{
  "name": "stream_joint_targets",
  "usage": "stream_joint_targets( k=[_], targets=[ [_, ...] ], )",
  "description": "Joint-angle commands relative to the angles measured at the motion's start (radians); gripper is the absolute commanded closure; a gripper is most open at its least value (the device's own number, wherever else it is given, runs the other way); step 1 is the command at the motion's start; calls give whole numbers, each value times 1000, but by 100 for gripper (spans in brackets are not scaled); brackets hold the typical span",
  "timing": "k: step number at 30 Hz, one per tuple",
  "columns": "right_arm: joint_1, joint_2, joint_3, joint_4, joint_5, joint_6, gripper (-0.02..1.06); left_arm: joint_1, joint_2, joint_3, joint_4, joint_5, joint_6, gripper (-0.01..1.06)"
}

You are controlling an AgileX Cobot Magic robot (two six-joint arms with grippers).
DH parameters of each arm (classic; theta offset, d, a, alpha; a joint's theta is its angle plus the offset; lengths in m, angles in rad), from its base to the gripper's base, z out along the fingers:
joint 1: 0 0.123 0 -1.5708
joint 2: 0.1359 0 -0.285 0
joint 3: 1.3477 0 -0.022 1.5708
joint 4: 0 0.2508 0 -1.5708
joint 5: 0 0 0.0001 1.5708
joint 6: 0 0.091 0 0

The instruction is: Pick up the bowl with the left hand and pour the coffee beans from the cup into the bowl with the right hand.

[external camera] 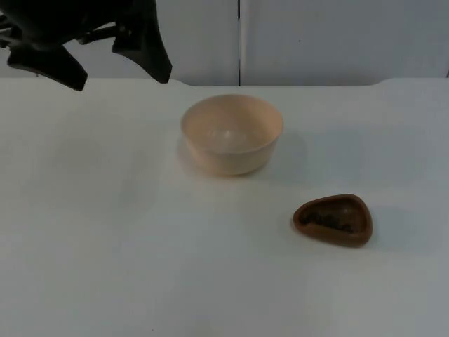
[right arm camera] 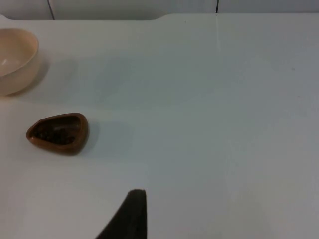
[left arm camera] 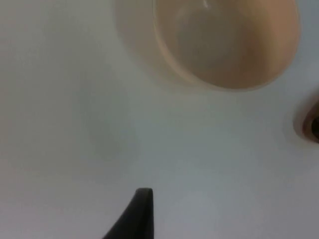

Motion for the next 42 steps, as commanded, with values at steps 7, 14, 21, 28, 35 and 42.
stream_joint_targets(
  k=[7, 14, 21, 28, 35, 42],
  targets=[
    [-6, -3, 2, -2, -5, 0, -1, -6, 132, -177, -1, 67, -26, 6],
    [-6, -3, 2, 0, -5, 0, -1, -6, 296, -372, 0, 153, -77, 6],
    [-6, -3, 2, 0, -5, 0, -1, -6, 446, -526, 53, 198, -163, 6],
    [-6, -3, 2, 0, -5, 0, -1, -6, 547, -591, 60, 181, -207, 6],
    [-6, -3, 2, 0, -5, 0, -1, -6, 657, -680, 60, 179, -258, 6],
    [-6, -3, 2, 0, -5, 0, -1, -2, 730, -749, 81, 179, -298, 6]
  ],
)
